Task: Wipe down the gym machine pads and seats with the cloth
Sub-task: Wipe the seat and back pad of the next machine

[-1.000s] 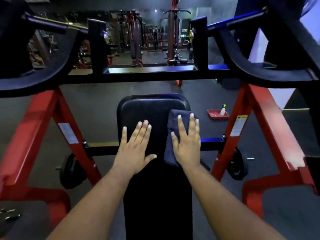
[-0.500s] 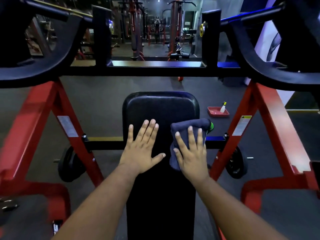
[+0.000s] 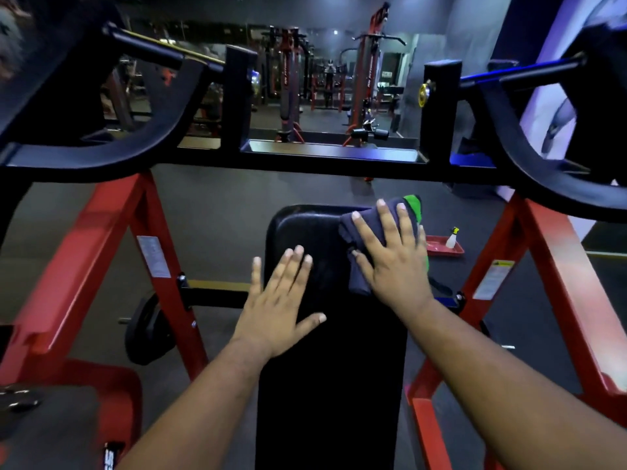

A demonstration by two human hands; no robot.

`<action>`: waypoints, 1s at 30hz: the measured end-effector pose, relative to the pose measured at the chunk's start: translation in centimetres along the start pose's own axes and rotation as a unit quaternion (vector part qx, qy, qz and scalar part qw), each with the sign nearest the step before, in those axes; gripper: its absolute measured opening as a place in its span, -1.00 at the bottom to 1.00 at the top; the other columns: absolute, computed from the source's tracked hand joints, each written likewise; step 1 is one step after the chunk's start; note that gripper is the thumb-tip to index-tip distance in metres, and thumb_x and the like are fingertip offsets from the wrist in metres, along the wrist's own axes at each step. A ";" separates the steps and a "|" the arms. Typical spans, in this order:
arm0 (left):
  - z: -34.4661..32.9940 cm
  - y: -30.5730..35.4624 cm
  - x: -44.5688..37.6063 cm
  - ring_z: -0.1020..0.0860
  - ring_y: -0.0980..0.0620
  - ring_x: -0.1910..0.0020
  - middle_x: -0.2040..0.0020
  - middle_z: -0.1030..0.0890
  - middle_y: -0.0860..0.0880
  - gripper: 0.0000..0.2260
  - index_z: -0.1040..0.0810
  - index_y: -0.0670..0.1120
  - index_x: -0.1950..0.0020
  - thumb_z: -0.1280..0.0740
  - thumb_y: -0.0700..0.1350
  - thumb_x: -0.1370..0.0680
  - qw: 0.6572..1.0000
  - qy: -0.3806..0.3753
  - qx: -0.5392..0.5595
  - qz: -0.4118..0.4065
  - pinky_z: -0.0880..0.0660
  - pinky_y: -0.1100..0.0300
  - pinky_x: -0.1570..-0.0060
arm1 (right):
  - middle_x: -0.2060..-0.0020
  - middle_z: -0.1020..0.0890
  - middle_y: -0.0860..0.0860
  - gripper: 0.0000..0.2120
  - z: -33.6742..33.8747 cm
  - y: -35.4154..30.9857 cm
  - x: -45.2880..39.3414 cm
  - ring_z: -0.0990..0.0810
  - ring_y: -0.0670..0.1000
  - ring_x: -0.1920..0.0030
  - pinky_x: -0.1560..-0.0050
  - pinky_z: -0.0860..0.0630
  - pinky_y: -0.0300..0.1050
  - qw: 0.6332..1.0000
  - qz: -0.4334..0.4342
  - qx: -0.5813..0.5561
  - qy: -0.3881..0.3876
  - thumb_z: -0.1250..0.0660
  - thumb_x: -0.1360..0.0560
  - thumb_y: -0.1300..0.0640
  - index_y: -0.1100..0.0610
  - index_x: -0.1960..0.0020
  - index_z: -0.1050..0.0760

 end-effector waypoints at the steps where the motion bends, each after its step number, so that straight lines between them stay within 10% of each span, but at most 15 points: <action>1: 0.1 -0.7 0.0 0.11 0.00 -0.66 -0.69 0.14 -0.06 -0.12 0.09 -0.11 -0.68 -0.10 0.40 -0.56 1.000 0.004 -0.006 0.008 0.18 -0.35 -0.54 | -0.63 -0.18 0.08 -0.38 0.3 -1.3 -0.9 -0.14 0.26 -0.61 -0.43 -0.21 0.49 1.000 -0.007 0.009 0.006 -0.17 -0.61 -0.20 -0.17 -0.63 -0.13; 8: -1.3 -0.9 -0.4 -0.04 -0.10 -0.62 -0.56 -0.36 -0.19 -0.21 -0.37 -0.22 -0.53 -0.13 0.37 -0.56 1.000 -0.012 -0.027 0.008 0.08 -0.37 -0.49 | -0.45 -0.44 -0.07 -0.49 0.0 -13.0 -10.6 -0.52 0.14 -0.31 -0.18 -0.50 0.14 0.978 0.178 -0.040 -0.100 -0.11 -0.59 -0.20 -0.25 -0.54 -0.27; 17: -1.8 -1.1 -0.2 0.43 0.03 -0.59 -0.59 0.48 0.01 -0.11 0.51 -0.03 -0.57 0.04 0.42 -0.56 0.998 -0.059 -0.005 0.029 0.36 -0.32 -0.51 | -0.46 -0.45 0.07 -0.43 1.0 -1.0 -4.2 -0.42 0.21 -0.41 -0.26 -0.45 0.21 0.998 0.049 -0.033 -0.027 -0.21 -0.51 -0.15 -0.15 -0.52 -0.36; 26: -1.7 -1.3 -0.5 0.48 0.03 -0.56 -0.57 0.51 0.00 -0.11 0.51 -0.05 -0.56 0.09 0.44 -0.54 0.997 -0.077 0.003 0.030 0.37 -0.34 -0.49 | -0.47 -0.46 0.02 -0.46 0.1 -6.8 -6.2 -0.41 0.16 -0.44 -0.30 -0.37 0.20 0.992 0.117 -0.006 -0.039 -0.20 -0.55 -0.19 -0.20 -0.53 -0.34; 30: -1.8 -1.1 -0.3 0.52 0.03 -0.54 -0.55 0.56 0.00 -0.12 0.61 -0.03 -0.50 0.09 0.44 -0.57 0.994 -0.099 -0.011 0.035 0.43 -0.33 -0.47 | -0.55 -0.36 0.09 -0.43 0.4 0.9 0.4 -0.30 0.23 -0.52 -0.35 -0.38 0.20 0.998 -0.040 -0.030 0.033 -0.30 -0.53 -0.06 -0.13 -0.53 -0.38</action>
Point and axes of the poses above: each hand's wrist, its own x-axis away from the middle knuckle, its own z-axis out of the back of the hand, y = z × x, the point moved 10 cm from there along -x, towards the middle knuckle
